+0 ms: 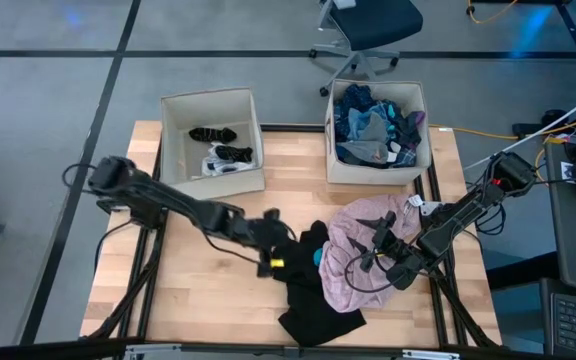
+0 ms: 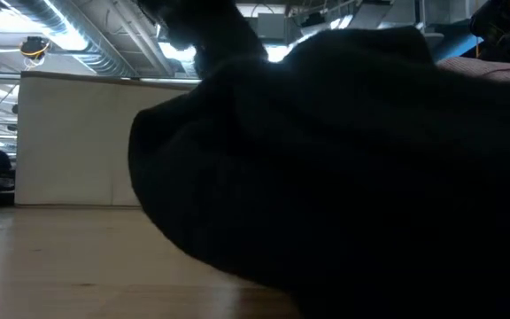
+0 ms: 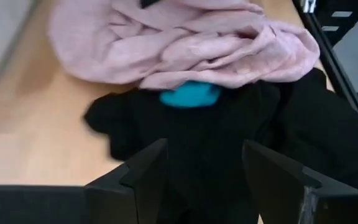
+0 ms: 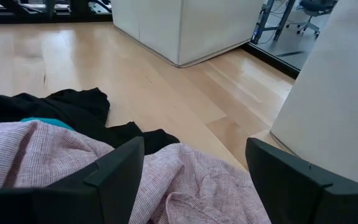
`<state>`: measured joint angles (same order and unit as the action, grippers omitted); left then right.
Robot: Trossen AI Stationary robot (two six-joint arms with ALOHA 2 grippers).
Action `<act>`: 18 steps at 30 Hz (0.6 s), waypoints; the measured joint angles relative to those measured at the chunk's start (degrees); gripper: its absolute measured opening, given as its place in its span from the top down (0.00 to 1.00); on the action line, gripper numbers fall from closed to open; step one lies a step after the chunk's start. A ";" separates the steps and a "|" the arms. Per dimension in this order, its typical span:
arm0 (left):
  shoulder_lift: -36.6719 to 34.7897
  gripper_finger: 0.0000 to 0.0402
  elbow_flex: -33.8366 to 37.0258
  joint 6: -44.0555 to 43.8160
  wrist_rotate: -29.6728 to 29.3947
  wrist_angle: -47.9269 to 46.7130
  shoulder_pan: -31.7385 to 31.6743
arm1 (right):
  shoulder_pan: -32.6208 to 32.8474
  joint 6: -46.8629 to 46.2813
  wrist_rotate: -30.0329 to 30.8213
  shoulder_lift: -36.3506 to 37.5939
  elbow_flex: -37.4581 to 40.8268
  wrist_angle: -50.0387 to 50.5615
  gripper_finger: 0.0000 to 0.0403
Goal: Sort clothes
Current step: Put the black cloth into the left laundry bin
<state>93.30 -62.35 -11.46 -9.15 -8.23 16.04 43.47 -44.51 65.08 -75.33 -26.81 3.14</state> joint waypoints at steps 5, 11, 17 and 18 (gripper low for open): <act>7.58 0.51 0.00 0.09 4.44 10.23 0.99 | 0.00 0.02 -0.04 0.00 0.00 -0.07 0.30; 14.88 0.51 -0.09 0.02 7.59 19.73 1.66 | 0.01 -0.04 0.02 0.00 0.00 -0.09 0.30; 21.78 0.51 -0.12 0.82 7.65 22.54 1.91 | 0.02 -0.08 0.04 0.00 0.00 -0.10 0.30; 22.80 0.51 -0.17 0.91 7.65 22.88 1.90 | 0.01 -0.08 0.04 0.00 0.00 -0.09 0.30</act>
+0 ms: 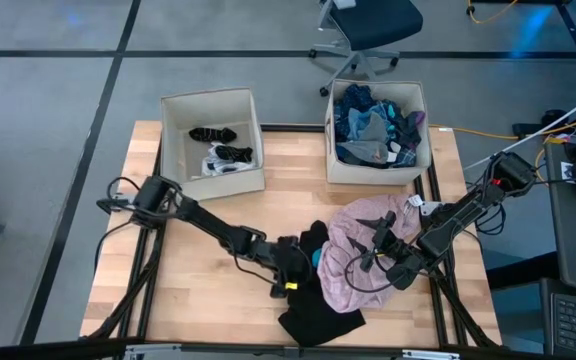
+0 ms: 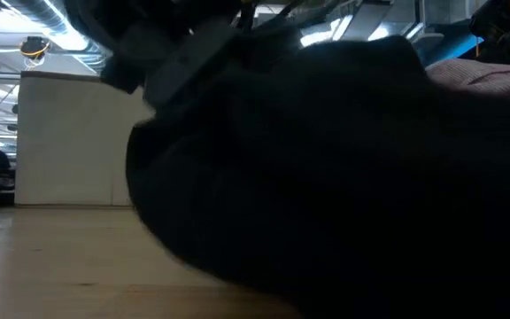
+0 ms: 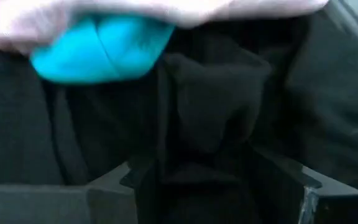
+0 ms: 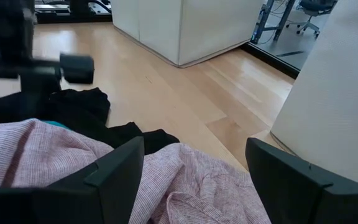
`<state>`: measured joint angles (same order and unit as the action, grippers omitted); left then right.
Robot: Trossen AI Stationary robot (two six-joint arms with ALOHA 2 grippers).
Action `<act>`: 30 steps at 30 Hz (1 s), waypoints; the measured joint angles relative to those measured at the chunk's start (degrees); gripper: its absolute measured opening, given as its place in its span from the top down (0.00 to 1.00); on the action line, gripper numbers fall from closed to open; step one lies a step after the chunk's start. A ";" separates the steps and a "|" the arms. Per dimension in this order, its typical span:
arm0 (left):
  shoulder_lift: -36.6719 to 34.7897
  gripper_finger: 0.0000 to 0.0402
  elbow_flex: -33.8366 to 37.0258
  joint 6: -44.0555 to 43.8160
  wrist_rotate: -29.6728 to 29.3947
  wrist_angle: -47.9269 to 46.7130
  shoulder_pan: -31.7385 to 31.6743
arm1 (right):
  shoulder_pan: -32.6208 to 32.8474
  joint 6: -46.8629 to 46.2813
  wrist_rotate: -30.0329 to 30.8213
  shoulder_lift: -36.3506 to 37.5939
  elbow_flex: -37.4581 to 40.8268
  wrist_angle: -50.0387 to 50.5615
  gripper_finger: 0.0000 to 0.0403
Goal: Sort clothes
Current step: Put the black cloth into the left laundry bin
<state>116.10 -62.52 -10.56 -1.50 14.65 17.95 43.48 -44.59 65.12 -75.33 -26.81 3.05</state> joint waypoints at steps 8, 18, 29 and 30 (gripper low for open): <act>3.57 0.70 -0.23 4.45 -2.74 0.42 0.02 | 0.00 -0.05 0.02 0.00 0.00 -0.02 0.30; -0.15 0.95 -0.22 8.59 -7.89 -5.25 1.62 | 0.00 -0.05 0.02 0.00 0.02 0.00 0.30; -17.13 0.97 -2.10 13.00 -26.23 -20.44 5.88 | -0.01 -0.07 -0.13 0.00 0.02 -0.02 0.30; -18.73 0.97 -2.10 13.70 -27.28 -20.86 6.11 | -0.02 -0.07 -0.14 0.00 0.04 0.05 0.30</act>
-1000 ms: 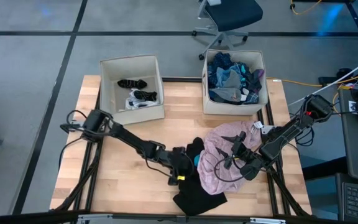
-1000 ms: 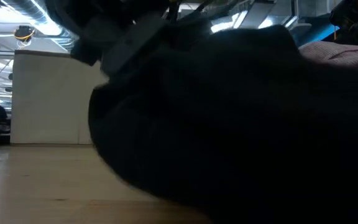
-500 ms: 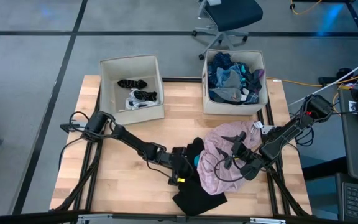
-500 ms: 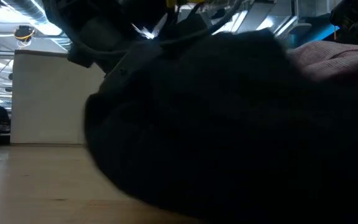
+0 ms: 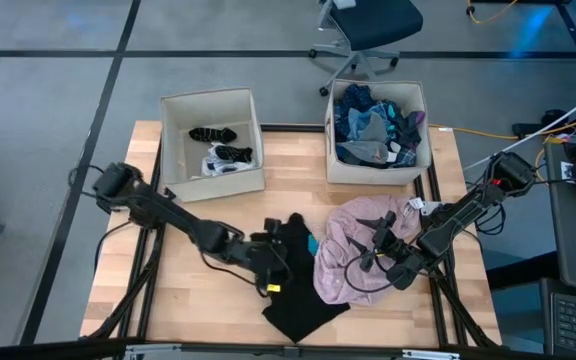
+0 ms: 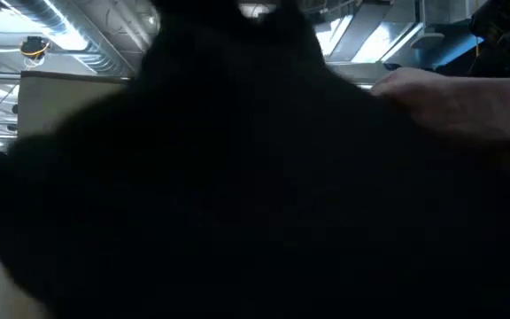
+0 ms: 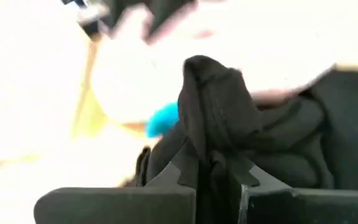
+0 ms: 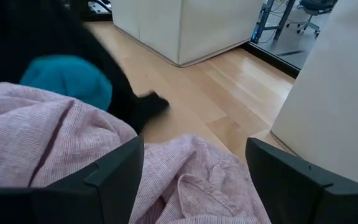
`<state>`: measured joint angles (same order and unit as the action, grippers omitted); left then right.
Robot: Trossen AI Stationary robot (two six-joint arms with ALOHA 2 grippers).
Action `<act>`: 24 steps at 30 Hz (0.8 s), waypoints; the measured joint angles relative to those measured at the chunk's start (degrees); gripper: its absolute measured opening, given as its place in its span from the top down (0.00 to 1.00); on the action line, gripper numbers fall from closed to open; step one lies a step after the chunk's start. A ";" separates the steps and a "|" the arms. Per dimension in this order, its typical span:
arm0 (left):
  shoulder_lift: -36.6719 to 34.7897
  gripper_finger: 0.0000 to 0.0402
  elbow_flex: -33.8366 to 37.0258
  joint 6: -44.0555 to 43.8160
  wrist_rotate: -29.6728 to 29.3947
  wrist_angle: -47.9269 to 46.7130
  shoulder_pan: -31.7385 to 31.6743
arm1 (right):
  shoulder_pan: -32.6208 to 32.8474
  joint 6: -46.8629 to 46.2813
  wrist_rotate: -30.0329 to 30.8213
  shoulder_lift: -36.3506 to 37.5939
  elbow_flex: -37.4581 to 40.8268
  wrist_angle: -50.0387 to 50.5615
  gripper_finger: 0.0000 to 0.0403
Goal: Sort clothes
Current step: Put the black cloth into the left laundry bin
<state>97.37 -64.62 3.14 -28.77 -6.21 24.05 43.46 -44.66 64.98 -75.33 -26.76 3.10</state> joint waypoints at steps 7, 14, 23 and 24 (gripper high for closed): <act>-9.46 0.96 -0.09 5.46 -6.32 0.90 0.26 | 0.02 0.00 0.01 0.00 -0.02 -0.07 0.30; -17.22 0.97 -0.09 11.34 -13.76 4.04 -0.61 | 0.02 0.00 0.07 0.00 0.00 -0.03 0.30; -26.88 0.96 -0.13 22.81 -15.54 13.99 -3.66 | 0.00 0.00 0.10 0.00 -0.01 0.00 0.30; -27.93 0.96 -0.15 23.85 -15.55 14.69 -3.94 | 0.02 0.00 0.10 0.00 -0.02 0.00 0.30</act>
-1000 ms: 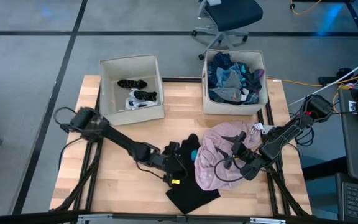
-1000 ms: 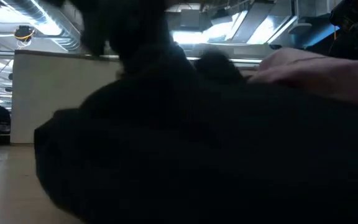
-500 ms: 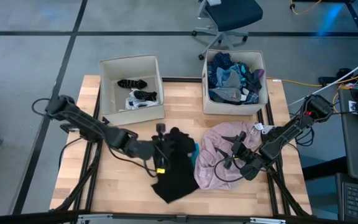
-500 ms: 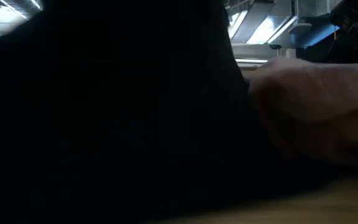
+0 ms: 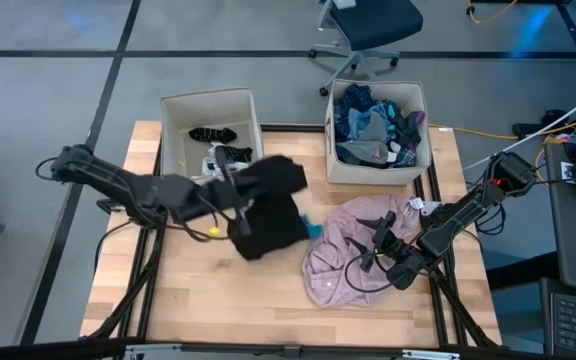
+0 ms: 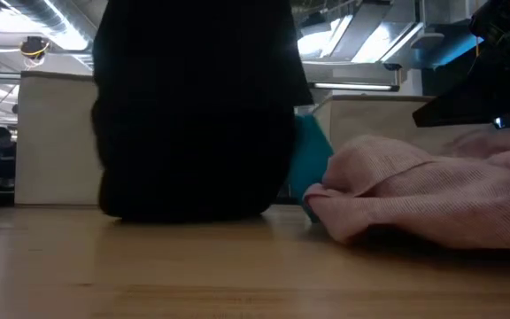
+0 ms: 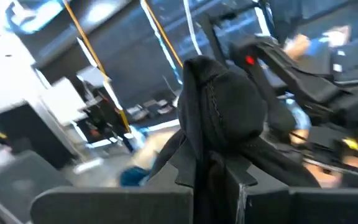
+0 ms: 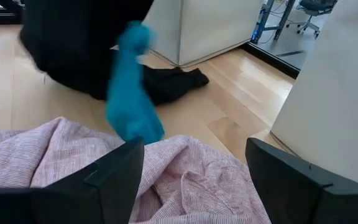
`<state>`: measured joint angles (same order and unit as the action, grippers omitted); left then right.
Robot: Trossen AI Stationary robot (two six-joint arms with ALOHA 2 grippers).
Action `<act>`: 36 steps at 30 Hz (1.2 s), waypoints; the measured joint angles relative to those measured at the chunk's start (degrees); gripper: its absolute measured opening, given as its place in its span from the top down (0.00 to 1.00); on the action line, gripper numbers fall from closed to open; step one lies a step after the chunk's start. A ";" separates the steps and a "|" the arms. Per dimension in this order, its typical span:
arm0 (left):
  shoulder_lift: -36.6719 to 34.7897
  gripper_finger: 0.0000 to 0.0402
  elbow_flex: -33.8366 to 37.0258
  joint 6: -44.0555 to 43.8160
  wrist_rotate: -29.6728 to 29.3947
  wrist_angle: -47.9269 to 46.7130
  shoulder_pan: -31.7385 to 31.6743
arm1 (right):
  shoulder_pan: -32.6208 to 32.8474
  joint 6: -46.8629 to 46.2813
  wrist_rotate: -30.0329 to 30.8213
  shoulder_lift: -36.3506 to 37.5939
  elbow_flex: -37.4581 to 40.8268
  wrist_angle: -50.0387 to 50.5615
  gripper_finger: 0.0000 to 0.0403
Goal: Sort clothes
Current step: Put the black cloth into the left laundry bin
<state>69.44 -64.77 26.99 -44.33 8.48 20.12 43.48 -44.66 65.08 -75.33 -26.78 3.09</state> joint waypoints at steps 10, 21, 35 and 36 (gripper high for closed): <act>-8.48 0.95 -0.07 14.51 0.03 13.38 -2.88 | 0.00 0.00 0.02 0.00 0.02 0.02 0.30; -15.18 0.96 -4.35 35.10 0.87 28.97 -7.95 | 0.00 0.00 0.07 0.00 0.01 0.00 0.30; -15.15 0.95 -14.67 48.20 10.05 29.05 -19.43 | 0.00 -0.20 1.51 0.00 0.00 -0.02 0.30; -14.93 0.95 -14.52 48.19 9.40 27.70 -21.05 | -0.02 -0.22 1.53 0.00 0.00 -0.02 0.30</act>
<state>54.52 -79.29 75.18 -34.92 36.17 -0.93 43.46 -44.88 66.61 -75.33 -26.79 3.07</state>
